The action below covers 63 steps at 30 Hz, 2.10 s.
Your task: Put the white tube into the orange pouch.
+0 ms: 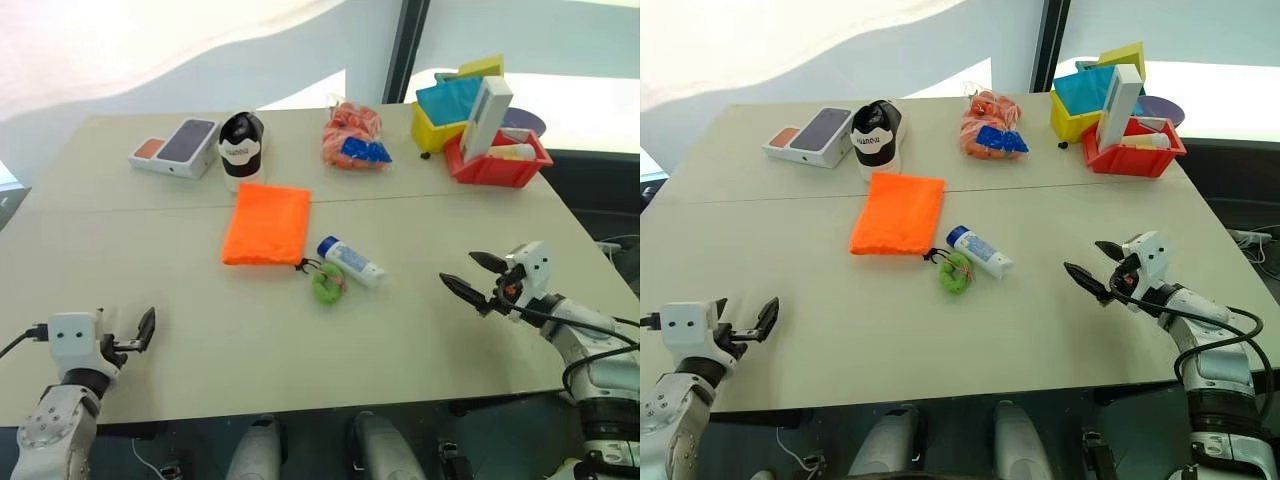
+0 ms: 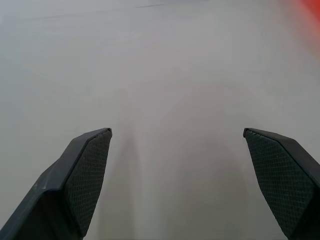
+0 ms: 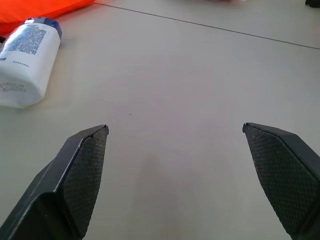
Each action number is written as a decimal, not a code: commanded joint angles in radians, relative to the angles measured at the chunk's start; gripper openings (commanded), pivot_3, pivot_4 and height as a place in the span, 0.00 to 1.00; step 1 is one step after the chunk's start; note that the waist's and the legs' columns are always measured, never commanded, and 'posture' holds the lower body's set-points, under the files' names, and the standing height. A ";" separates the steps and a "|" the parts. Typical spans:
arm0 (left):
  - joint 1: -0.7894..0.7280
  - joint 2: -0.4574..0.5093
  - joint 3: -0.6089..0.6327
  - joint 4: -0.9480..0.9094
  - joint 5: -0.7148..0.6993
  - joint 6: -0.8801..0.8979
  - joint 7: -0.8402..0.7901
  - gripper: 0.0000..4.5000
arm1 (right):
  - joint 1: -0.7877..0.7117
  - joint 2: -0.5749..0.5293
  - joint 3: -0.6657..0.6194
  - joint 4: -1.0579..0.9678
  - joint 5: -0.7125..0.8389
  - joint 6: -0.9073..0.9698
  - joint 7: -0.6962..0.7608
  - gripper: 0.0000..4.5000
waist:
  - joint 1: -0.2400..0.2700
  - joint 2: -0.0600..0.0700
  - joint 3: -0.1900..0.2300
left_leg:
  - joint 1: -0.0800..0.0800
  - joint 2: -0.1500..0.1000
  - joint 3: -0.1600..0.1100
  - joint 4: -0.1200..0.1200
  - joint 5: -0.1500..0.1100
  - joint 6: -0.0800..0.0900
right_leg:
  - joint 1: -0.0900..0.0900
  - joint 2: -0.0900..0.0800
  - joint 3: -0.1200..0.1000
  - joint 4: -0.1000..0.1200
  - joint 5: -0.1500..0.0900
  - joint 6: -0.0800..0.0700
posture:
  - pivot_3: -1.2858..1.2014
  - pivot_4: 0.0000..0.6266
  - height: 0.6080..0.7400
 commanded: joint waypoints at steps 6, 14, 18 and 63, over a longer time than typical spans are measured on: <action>-0.023 -0.017 -0.035 -0.056 -0.028 -0.004 -0.007 1.00 | -0.013 0.012 0.001 -0.021 -0.005 -0.035 -0.009 0.99 | 0.000 0.000 0.000 | 0.000 0.000 0.000 0.000 0.000 0.000 | 0.000 0.000 0.000 0.000 0.000 0.000 | 0.52 0.24 1.00; -0.148 0.050 -0.278 -0.127 0.187 -0.001 0.019 1.00 | 0.014 0.050 0.043 -0.187 0.041 0.039 -0.009 0.99 | 0.001 0.000 0.000 | 0.000 0.000 0.000 0.000 0.000 0.000 | 0.000 0.001 0.000 0.000 0.001 -0.001 | 0.52 0.24 1.00; -0.236 0.126 -0.404 -0.084 0.382 -0.057 0.044 1.00 | 0.038 0.051 0.074 -0.321 0.085 0.129 -0.006 0.99 | -0.001 0.000 0.000 | 0.000 0.000 -0.001 0.000 0.000 0.000 | 0.000 0.001 0.000 0.001 0.001 -0.001 | 0.52 0.24 1.00; -0.609 0.131 -0.511 0.378 0.404 -0.339 -0.125 0.01 | 0.018 0.168 0.304 -0.486 -0.039 0.201 -0.188 1.00 | 0.000 0.000 0.000 | 0.000 0.000 -0.002 0.000 0.000 0.000 | 0.000 0.001 -0.002 0.003 0.004 0.004 | 0.52 0.24 1.00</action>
